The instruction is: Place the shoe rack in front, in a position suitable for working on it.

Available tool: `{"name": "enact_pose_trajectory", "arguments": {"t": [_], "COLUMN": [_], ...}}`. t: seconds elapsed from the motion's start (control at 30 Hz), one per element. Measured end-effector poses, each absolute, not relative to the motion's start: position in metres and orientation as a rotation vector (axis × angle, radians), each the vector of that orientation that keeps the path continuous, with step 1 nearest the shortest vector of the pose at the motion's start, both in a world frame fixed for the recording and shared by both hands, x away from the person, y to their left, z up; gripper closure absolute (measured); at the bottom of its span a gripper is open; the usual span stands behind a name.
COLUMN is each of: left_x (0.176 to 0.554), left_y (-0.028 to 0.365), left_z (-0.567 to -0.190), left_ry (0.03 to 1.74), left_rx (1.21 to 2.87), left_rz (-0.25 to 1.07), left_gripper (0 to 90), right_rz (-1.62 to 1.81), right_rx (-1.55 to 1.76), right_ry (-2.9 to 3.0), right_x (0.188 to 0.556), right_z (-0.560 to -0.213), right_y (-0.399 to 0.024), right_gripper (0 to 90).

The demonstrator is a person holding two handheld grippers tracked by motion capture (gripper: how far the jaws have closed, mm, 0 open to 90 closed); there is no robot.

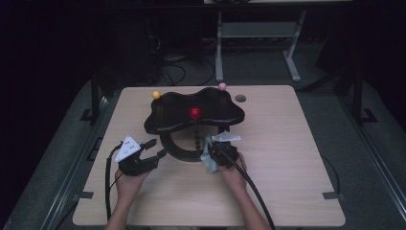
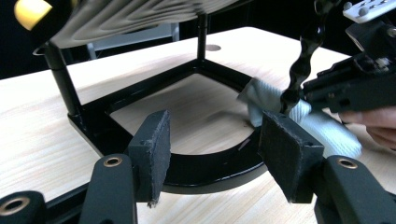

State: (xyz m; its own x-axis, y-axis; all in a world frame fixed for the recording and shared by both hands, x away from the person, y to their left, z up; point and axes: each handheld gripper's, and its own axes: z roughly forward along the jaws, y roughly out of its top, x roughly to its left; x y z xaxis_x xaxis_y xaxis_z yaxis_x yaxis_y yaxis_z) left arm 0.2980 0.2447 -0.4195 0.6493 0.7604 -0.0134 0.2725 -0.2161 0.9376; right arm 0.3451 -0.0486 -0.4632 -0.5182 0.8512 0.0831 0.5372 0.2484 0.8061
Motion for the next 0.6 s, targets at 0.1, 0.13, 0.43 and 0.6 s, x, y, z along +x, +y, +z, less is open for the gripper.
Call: {"name": "enact_pose_trajectory", "arguments": {"t": [0.1, 0.13, 0.43, 0.6], "left_x": [0.298, 0.297, 0.296, 0.292], "left_y": [0.241, 0.239, 0.232, 0.222], "left_z": [-0.422, -0.422, -0.427, -0.428], "left_ry": [0.822, 0.821, 0.803, 0.769], "left_rx": [1.796, 1.805, 1.821, 1.841], "left_rz": [0.554, 0.557, 0.547, 0.534], "left_gripper": [42.9, 43.0, 43.4, 43.3], "right_rz": [1.127, 1.132, 1.181, 1.109], "right_rx": [1.204, 1.216, 1.29, 1.222], "right_ry": [2.18, 2.177, 2.169, 2.198], "right_x": [0.341, 0.343, 0.345, 0.345], "right_z": [-0.462, -0.462, -0.466, -0.463], "right_y": [-0.042, -0.045, -0.053, -0.053], "right_gripper": [81.2, 81.1, 81.7, 81.2]}}
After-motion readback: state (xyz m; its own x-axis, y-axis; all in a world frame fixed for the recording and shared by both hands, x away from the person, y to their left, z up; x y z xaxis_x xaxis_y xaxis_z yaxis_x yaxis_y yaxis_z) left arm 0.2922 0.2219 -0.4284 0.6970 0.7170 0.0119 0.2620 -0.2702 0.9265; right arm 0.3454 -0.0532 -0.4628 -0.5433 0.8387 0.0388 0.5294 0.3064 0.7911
